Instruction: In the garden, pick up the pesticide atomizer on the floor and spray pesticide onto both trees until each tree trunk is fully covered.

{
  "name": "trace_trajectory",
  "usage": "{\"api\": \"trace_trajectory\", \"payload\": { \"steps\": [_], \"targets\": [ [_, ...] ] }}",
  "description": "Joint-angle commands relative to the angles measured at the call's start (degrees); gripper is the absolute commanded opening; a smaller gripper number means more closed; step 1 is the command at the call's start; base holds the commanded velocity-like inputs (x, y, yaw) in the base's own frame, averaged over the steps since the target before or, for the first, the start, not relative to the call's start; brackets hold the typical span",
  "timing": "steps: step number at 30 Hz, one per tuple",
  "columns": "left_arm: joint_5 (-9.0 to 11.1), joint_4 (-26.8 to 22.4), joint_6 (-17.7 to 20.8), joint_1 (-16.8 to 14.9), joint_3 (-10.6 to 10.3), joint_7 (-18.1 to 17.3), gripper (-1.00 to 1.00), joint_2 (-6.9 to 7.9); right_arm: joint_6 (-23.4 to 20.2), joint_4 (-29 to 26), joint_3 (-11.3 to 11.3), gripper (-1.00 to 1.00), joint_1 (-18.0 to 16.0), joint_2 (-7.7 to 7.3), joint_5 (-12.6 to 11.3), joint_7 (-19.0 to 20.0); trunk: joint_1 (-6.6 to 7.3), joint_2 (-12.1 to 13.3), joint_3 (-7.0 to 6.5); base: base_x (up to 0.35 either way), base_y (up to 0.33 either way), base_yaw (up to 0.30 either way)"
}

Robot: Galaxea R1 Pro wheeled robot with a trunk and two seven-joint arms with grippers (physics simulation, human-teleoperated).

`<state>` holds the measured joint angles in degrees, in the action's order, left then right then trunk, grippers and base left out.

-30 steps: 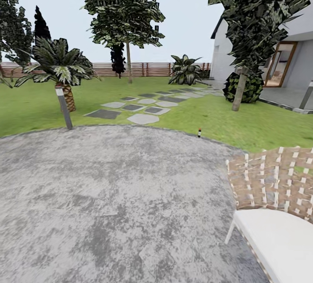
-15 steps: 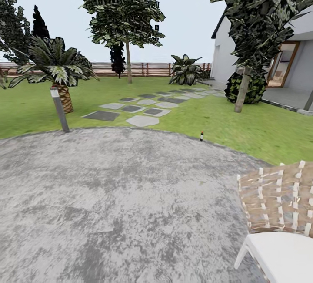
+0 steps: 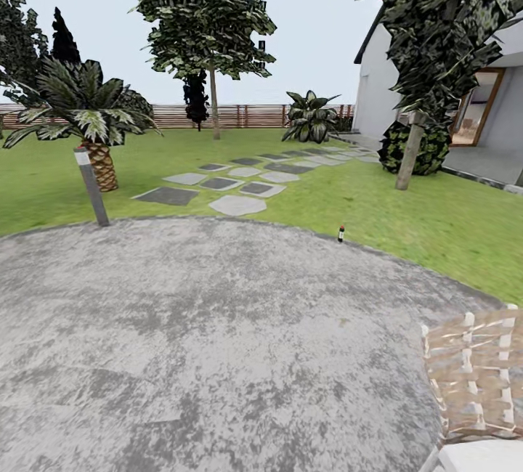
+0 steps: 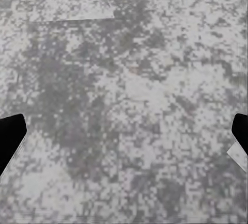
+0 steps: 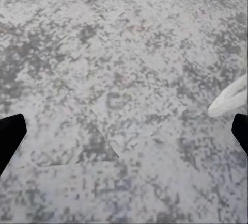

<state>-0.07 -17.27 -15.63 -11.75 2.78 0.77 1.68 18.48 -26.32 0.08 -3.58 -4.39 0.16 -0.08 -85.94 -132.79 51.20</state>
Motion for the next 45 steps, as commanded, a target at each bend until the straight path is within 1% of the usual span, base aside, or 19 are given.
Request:
{"api": "trace_trajectory", "payload": {
  "steps": [1,29,45],
  "targets": [
    [0.0,0.0,-0.2,0.0,0.1,0.0,1.0,-0.01,0.2,0.0,0.0,1.0,0.0,-0.01,0.0,0.0,-0.02,0.0,0.06,0.34,0.0,0.0],
    [0.0,0.0,-0.2,0.0,0.1,0.1,1.0,-0.01,0.2,0.0,0.0,1.0,0.0,-0.01,0.0,0.0,-0.02,0.0,0.06,0.34,0.001,0.0],
    [0.0,0.0,-0.2,0.0,0.1,0.1,1.0,-0.02,0.2,0.0,0.1,1.0,0.0,-0.01,0.0,0.0,-0.02,0.0,0.06,0.34,0.098,0.0]
  ]
}}
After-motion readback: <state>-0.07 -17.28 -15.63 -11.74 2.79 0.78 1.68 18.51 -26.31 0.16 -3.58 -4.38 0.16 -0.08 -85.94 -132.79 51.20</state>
